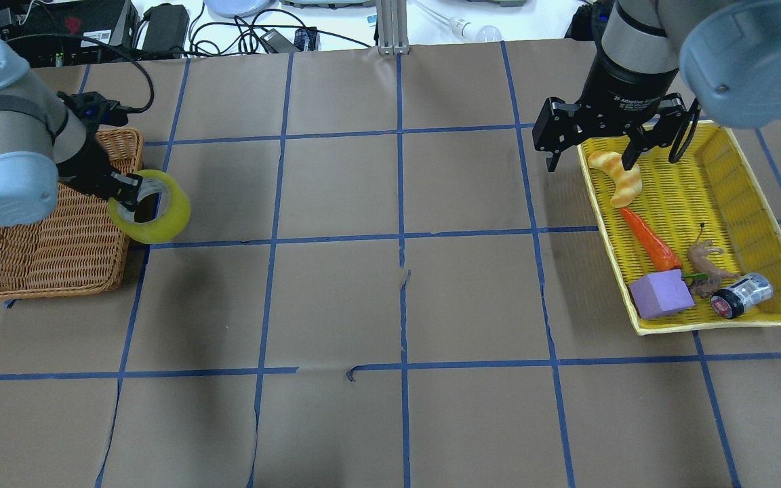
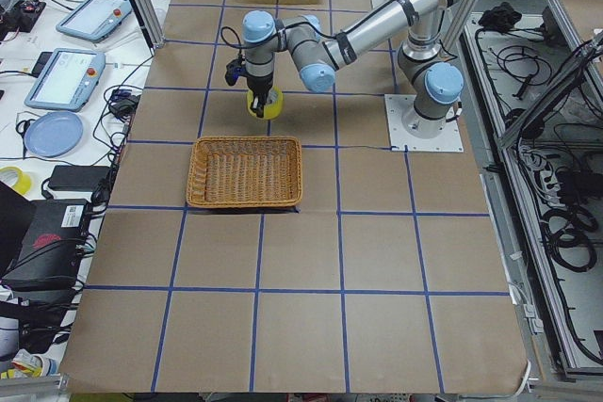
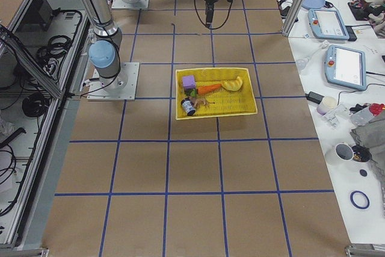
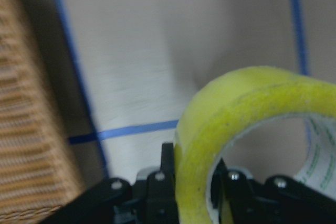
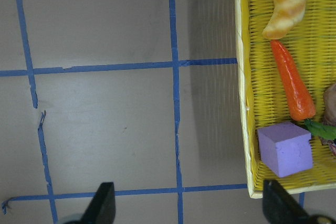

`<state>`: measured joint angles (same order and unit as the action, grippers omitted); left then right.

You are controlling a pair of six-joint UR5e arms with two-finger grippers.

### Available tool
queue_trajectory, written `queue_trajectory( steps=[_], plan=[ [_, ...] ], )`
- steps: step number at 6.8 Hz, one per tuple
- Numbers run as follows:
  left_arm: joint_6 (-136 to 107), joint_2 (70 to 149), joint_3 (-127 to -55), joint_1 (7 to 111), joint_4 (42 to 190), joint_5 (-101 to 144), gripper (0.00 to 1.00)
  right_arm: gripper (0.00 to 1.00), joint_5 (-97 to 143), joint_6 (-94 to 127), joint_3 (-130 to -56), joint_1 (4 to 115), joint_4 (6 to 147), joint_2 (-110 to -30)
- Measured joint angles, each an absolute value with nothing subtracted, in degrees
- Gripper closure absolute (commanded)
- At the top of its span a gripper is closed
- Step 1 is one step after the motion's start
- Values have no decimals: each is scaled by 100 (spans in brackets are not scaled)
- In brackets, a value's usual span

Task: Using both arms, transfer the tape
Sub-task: 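Carry the tape roll with the left gripper into the wicker basket, then open the left gripper to release the tape in the basket and lift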

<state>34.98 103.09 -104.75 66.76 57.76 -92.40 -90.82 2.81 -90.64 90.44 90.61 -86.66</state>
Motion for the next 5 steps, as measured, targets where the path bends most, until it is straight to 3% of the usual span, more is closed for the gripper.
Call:
queue_trajectory(
  steps=[4, 5],
  plan=[
    [5558, 11057, -10381, 5278, 4357, -8804, 100, 0, -9084, 281, -9102, 9044, 9064, -8666],
    [5644, 11324, -10370, 5209, 3937, -8697, 67, 0, -9087, 281, -9113, 9044, 9062, -8666]
  ],
)
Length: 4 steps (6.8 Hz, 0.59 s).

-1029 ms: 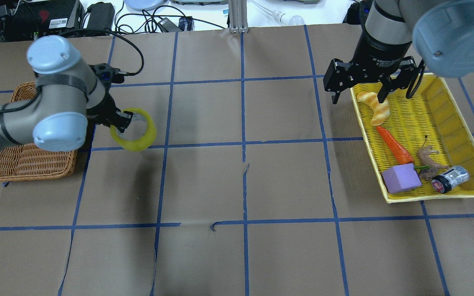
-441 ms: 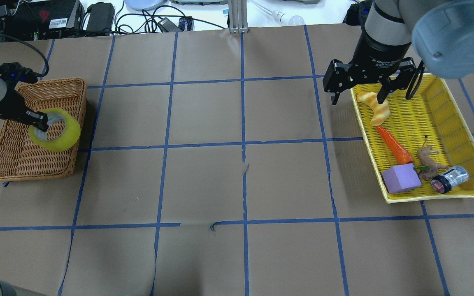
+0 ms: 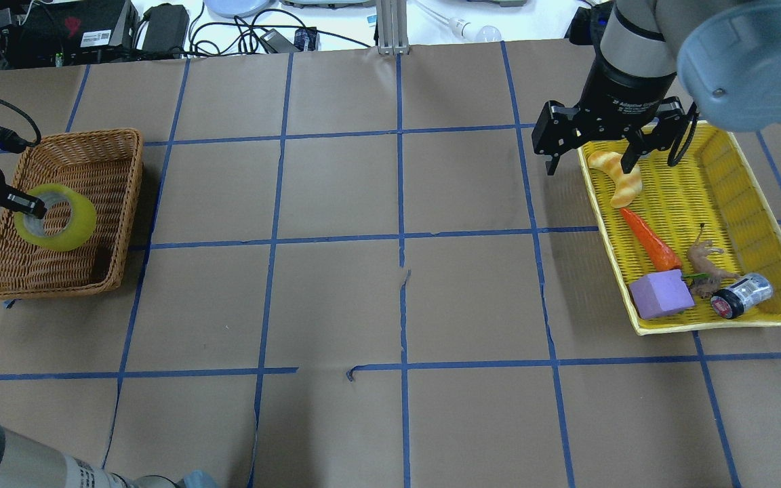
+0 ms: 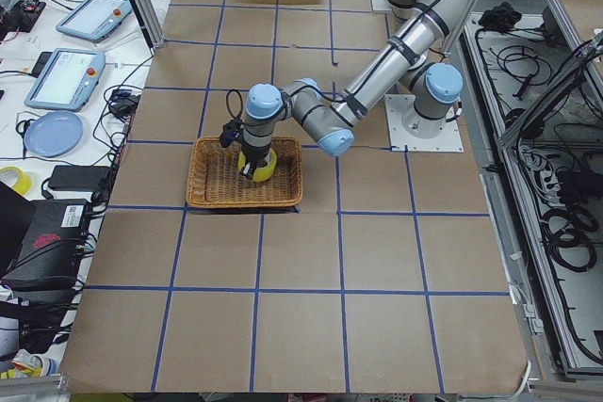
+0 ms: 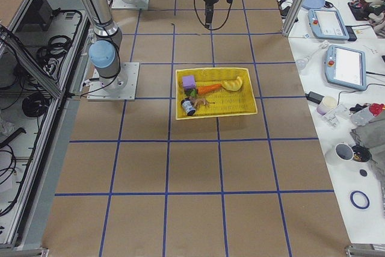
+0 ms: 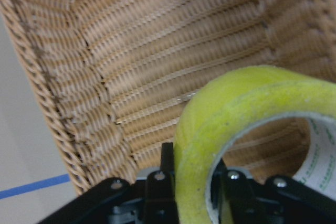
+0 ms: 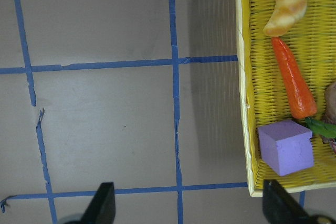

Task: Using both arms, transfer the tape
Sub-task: 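Open the left gripper to release the tape in the basket and lift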

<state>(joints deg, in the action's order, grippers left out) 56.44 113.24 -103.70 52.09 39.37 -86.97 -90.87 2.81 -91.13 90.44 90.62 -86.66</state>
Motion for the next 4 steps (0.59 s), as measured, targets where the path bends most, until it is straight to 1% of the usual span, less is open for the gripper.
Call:
queue_trajectory(
  steps=[1, 2, 4],
  plan=[
    [5666, 11566, -10359, 5186, 3588, -8595, 1, 0, -9088, 281, -9114, 9044, 9062, -8666],
    [5639, 11702, -10356, 5182, 3411, -8464, 0, 0, -9086, 281, -9114, 9044, 9063, -8666],
    [5365, 11597, -10225, 5247, 3354, -8335, 0, 0, -9080, 281, -9114, 9044, 9069, -8666]
  ],
)
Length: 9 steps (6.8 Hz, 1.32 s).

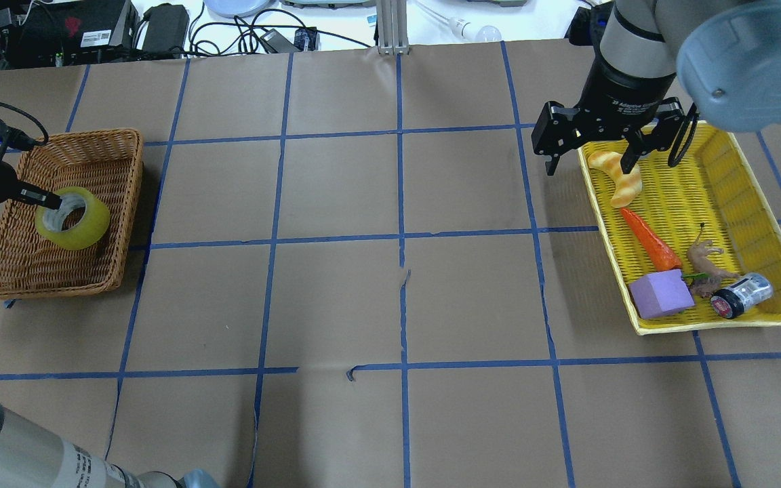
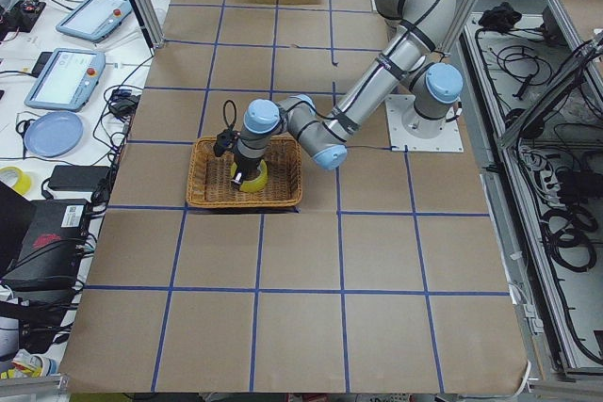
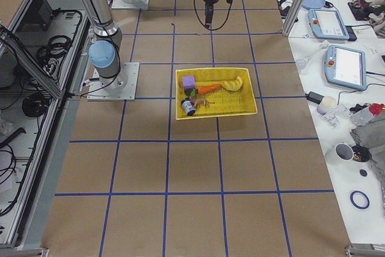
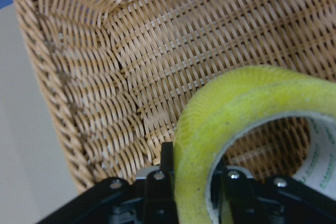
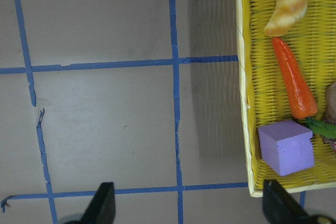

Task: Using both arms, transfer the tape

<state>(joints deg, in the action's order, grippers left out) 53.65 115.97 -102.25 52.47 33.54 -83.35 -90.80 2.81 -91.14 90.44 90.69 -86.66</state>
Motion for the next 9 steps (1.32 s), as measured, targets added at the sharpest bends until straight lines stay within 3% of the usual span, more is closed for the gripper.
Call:
queue_trajectory(
  steps=[4, 9],
  plan=[
    [3168, 10741, -9567, 6423, 5544, -8835, 0, 0, -9088, 281, -9121, 9044, 9066, -8667],
    [676, 9637, -9398, 8360, 7508, -8848, 0, 0, -9089, 300, -9123, 9044, 9070, -8666]
  ],
)
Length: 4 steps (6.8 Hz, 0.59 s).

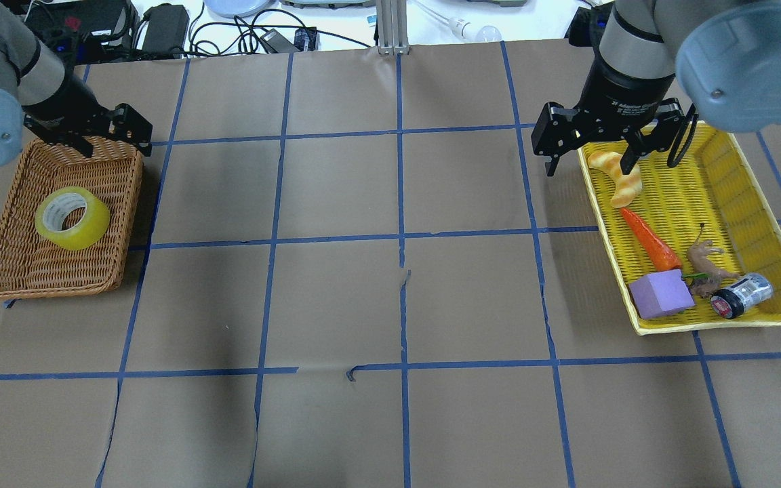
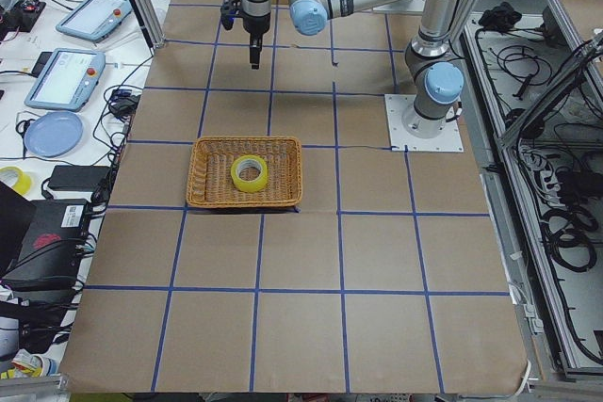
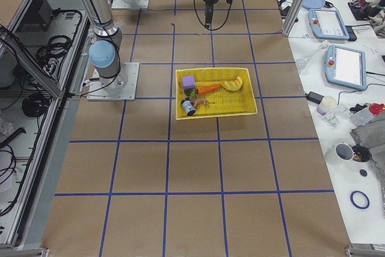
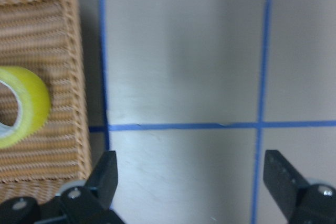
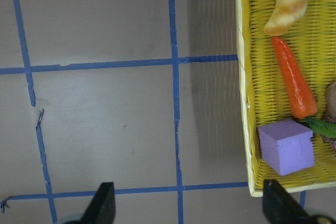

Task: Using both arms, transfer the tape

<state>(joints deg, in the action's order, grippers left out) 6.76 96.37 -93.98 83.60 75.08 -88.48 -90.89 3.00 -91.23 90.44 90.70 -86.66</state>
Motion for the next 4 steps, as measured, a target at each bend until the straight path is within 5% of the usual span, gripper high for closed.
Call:
queue_trajectory(
  steps=[4],
  plan=[
    [496, 9571, -8559, 8734, 8781, -8834, 0, 0, -9097, 290, -9123, 9044, 9064, -8666]
  ],
)
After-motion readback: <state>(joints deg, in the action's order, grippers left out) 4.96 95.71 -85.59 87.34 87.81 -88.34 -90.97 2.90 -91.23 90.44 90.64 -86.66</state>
